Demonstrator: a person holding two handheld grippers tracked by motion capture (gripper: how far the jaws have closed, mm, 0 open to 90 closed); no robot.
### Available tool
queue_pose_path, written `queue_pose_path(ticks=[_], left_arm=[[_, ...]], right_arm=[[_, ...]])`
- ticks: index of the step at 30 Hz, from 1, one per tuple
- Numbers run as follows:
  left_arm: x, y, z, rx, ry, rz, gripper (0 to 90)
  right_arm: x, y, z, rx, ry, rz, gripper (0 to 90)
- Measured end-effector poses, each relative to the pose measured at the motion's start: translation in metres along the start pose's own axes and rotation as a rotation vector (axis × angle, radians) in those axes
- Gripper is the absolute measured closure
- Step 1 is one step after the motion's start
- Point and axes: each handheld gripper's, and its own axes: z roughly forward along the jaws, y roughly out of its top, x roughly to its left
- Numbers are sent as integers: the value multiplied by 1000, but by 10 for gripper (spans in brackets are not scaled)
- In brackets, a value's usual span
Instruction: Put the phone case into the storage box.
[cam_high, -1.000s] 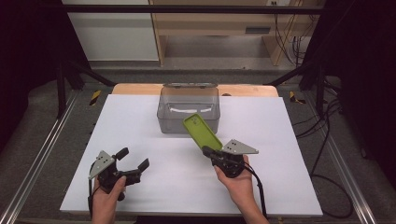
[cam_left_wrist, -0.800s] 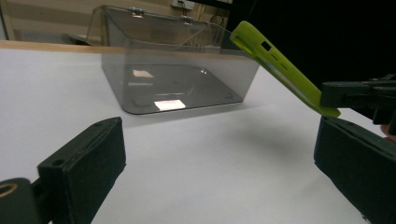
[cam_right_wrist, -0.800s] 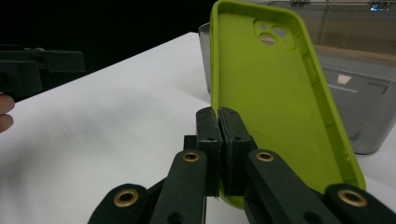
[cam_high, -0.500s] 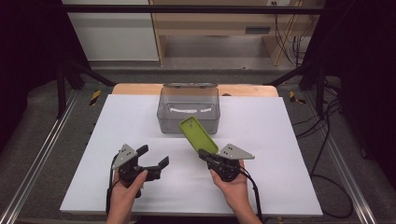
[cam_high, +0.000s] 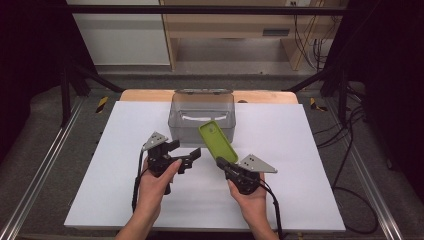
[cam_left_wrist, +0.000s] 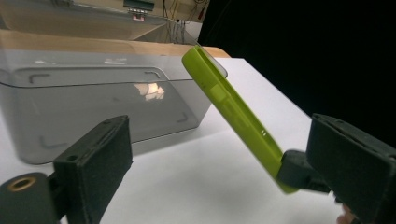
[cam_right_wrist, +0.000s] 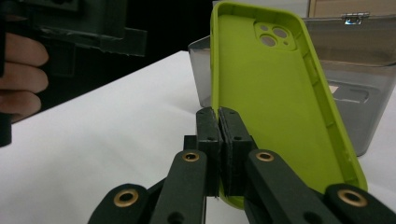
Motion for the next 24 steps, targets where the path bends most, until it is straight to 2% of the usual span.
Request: queue_pose_path(ticks=[2,3,6,14,18,23,24], left_arm=[[-3,0,7,1,6,-14,108],[-5,-2,12,-3,2,-37,123],[-9,-3,17,-25,1,-54,172],[-17,-3,21,-100,22,-72,311],[-20,-7,23,-124,38,-76,365],[-19,-10,21,-145,52,-91,419],[-17,-12,20,-148,48,-108,427]], right_arm=[[2,0,0,-8,-8,-1,880],[3,1,0,-17,-7,-1,880],[5,3,-1,-32,-9,-3,880],[5,-1,0,-39,8,33,880],[7,2,1,-48,18,22,880],[12,-1,7,-41,32,30,880],[14,-1,8,-39,37,30,880]])
